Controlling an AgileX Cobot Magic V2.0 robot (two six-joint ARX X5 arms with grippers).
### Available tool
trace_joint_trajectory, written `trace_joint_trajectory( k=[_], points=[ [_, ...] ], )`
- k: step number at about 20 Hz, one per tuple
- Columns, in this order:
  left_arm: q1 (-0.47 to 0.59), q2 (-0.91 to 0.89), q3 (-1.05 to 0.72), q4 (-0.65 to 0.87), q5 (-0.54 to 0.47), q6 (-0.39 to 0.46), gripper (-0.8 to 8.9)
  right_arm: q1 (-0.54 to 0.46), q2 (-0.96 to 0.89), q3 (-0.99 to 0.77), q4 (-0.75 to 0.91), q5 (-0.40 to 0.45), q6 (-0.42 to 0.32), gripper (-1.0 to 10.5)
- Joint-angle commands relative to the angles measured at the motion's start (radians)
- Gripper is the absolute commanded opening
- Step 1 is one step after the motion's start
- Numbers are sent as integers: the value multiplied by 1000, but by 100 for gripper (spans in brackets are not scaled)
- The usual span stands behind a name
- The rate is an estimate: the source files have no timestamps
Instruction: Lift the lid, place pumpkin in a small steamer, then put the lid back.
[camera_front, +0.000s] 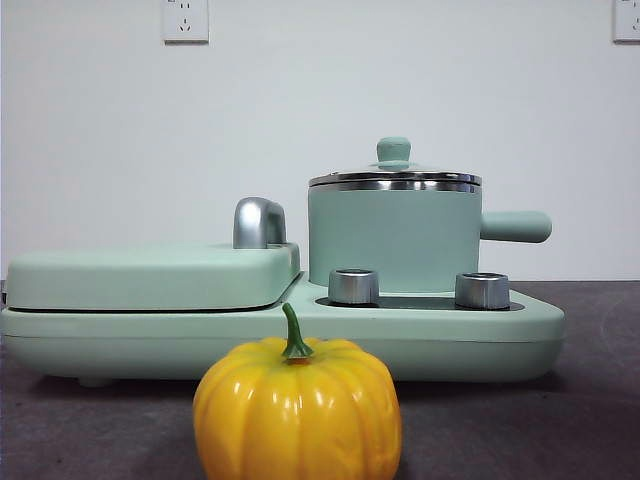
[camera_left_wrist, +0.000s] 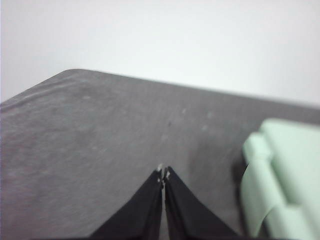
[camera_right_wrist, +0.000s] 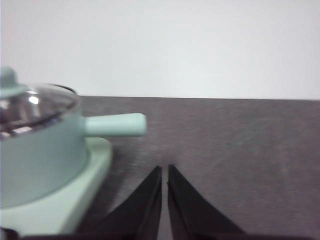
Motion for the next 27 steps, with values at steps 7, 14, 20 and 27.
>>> trace_joint_trajectory(
  k=[7, 14, 20, 27],
  points=[
    [1, -1, -18, 133, 0, -455, 7, 4, -1, -3, 80, -15, 230, 19],
    [1, -1, -10, 423, 0, -495, 7, 4, -1, 12, 220, -30, 338, 14],
    [1, 3, 115, 402, 20, -492, 8, 4, 0, 145, 179, -43, 377, 14],
    [1, 98, 365, 186, 145, -347, 8, 4, 55, 381, -11, -53, 372, 14]
  ],
)
